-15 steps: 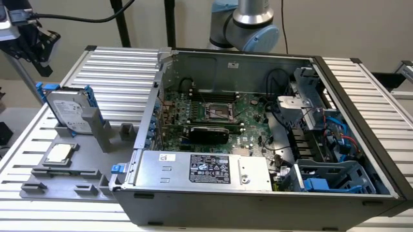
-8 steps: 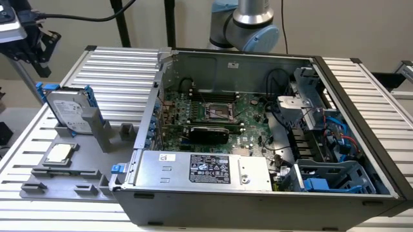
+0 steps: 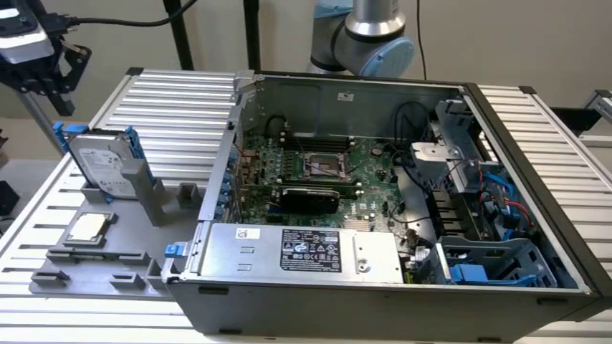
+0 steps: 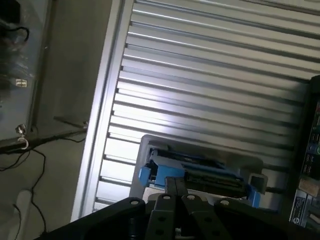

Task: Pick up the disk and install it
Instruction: 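Reach for the disk, then pick up the disk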

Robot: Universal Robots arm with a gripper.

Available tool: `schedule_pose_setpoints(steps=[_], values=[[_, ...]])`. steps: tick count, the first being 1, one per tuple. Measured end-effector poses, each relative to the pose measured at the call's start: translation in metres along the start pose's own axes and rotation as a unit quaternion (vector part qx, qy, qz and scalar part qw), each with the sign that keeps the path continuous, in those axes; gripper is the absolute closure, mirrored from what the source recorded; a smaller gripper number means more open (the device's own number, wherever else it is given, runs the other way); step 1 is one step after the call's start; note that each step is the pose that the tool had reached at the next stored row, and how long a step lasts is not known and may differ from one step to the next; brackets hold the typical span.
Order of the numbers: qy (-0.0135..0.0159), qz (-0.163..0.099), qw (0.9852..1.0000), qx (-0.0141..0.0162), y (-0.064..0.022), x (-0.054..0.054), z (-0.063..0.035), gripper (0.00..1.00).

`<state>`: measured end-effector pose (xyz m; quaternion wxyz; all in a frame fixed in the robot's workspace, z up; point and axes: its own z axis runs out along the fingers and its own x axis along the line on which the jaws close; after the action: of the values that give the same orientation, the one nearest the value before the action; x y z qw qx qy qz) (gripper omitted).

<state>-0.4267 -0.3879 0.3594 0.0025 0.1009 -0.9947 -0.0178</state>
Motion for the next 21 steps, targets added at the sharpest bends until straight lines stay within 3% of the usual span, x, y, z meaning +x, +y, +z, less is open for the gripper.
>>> schedule_pose_setpoints(steps=[5,10,16,21], values=[[0.0016,-0.046,0.9989,0.0001,-0.0001,0.0,0.0011,1.0],[0.0032,-0.091,0.9959,0.0001,-0.0001,0.0,0.0024,1.0],[0.0052,-0.145,0.9894,0.0002,-0.0002,0.0,0.0042,1.0],[0.0068,-0.19,0.9818,0.0003,-0.0002,0.0,0.0058,1.0]])
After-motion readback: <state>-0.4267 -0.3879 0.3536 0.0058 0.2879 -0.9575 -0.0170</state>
